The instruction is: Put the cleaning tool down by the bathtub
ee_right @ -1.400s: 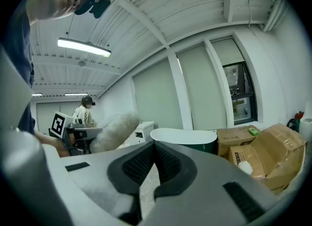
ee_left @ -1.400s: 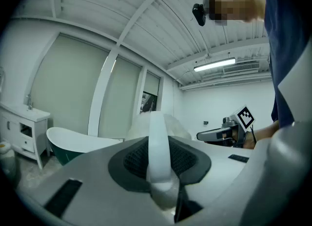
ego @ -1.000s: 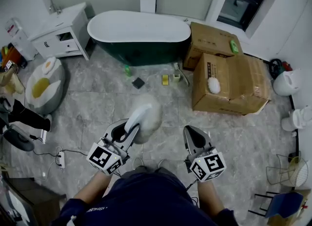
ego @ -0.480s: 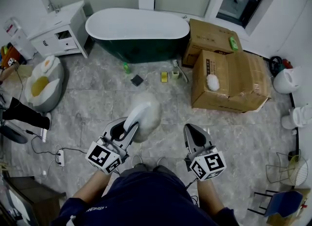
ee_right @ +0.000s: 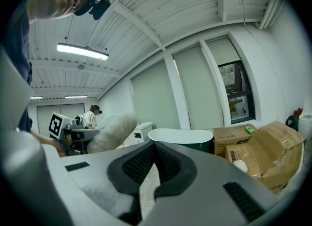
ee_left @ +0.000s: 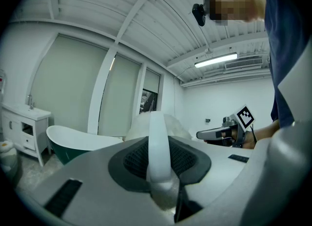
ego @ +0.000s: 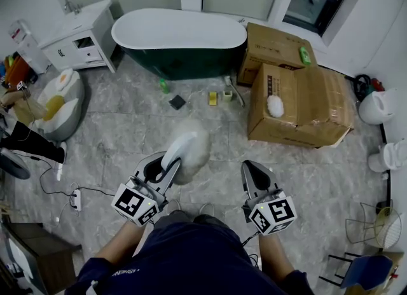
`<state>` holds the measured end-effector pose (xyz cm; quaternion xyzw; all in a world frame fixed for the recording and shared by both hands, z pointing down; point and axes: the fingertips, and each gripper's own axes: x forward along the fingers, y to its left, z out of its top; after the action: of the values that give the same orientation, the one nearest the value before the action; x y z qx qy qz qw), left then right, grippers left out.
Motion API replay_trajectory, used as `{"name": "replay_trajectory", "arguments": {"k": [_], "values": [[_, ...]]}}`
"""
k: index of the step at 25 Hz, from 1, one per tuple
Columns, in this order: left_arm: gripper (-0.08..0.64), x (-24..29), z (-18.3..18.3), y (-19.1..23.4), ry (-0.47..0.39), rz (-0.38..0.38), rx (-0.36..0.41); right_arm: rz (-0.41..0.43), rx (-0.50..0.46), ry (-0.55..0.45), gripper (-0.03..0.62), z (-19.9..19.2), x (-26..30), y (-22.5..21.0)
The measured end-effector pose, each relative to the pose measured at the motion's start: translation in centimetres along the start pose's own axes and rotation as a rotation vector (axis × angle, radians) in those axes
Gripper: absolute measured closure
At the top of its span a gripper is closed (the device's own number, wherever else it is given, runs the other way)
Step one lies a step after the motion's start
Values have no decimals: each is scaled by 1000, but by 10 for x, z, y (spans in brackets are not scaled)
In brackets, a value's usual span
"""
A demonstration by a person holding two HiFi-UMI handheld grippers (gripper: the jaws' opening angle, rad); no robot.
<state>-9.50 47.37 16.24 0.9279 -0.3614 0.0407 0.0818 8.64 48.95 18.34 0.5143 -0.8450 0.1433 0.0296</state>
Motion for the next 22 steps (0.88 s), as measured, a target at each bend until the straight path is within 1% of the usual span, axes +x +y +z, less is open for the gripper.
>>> {"name": "replay_trajectory", "arguments": {"k": [4,8,12,16,22], "values": [[451,8,-2,-13,-3,17,3,18,3,6,589,-5,-7,-13],[451,13,-5,-20,0,31,2,19,10,16,589,-9,-13,-24],[451,18,-4,-22,3,37,8,26,12,-1,589,-6,-17,-31],[451,25,0,-24,-4,39,25,13,24,-2,589,-7,-19,-41],[451,33,6,-20,-17,48,31,10,18,-14,589,-4,-19,-50]]}}
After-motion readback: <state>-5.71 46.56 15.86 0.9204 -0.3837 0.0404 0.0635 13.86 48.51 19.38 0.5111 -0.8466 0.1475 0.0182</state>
